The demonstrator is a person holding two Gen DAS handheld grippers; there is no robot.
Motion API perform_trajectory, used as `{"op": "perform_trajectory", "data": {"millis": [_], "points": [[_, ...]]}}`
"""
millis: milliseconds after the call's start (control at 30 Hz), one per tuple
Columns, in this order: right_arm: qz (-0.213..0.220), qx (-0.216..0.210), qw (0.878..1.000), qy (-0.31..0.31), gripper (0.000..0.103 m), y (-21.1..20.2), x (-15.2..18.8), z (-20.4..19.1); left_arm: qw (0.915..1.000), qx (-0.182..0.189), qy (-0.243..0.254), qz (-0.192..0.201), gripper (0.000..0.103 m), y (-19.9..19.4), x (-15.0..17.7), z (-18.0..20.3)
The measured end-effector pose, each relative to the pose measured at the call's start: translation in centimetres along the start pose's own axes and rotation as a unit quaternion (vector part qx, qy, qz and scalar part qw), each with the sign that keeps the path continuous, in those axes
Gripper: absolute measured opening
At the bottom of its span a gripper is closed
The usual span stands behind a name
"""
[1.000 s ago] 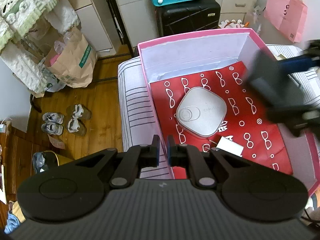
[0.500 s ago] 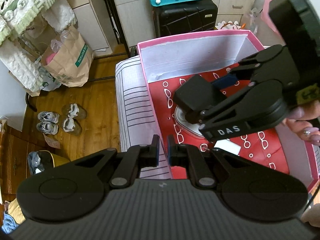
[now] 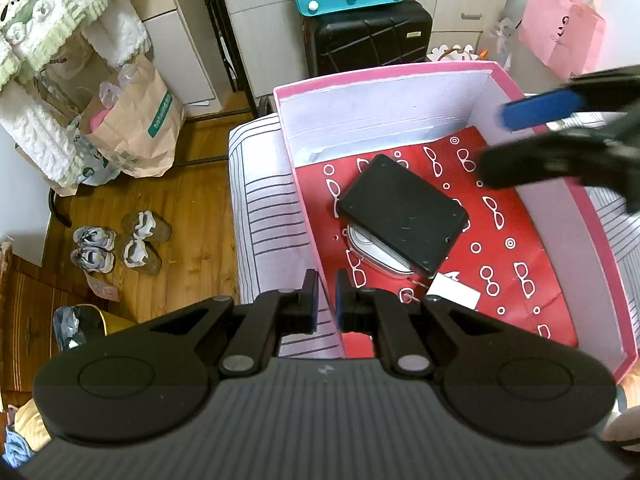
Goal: Organize rigid objects
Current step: 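Carry the black power bank into the pink box onto the beige case, then grasp the grey pocket Wi-Fi device with the right gripper and lift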
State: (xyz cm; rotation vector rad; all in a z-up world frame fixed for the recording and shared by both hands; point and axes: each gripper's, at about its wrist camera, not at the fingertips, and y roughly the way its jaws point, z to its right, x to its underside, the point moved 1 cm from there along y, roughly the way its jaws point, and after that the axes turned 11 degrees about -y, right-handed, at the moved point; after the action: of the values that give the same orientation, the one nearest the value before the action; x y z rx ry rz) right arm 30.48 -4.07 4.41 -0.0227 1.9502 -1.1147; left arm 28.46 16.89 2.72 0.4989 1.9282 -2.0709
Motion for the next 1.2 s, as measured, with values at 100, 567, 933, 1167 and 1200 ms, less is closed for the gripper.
{"op": "perform_trajectory", "data": {"millis": [100,567,933,1167,1200], "points": [[0.02,0.024,0.999,-0.015,0.078,-2.9,1.7,-0.2,1.0,0.001,0.0,0.002,0.007,0.0,0.0,-0.1],[0.035,0.15,0.988,-0.001,0.077,-10.4,11.1,4.5,0.9993,0.016,-0.019,0.026,0.008,-0.2,0.7,-0.5],[-0.025,0.114,0.993,0.021,0.046,-6.8,16.0,6.2,0.999,0.012,-0.028,0.032,0.008,-0.2,1.0,-0.6],[-0.03,0.118,0.993,-0.006,0.048,-3.3,16.2,5.9,0.9986,0.015,-0.041,0.028,0.008,-0.1,0.9,-1.0],[-0.03,0.111,0.993,-0.002,0.048,-2.6,16.2,6.1,0.9986,0.018,-0.043,0.027,0.008,-0.1,0.9,-1.2]]}}
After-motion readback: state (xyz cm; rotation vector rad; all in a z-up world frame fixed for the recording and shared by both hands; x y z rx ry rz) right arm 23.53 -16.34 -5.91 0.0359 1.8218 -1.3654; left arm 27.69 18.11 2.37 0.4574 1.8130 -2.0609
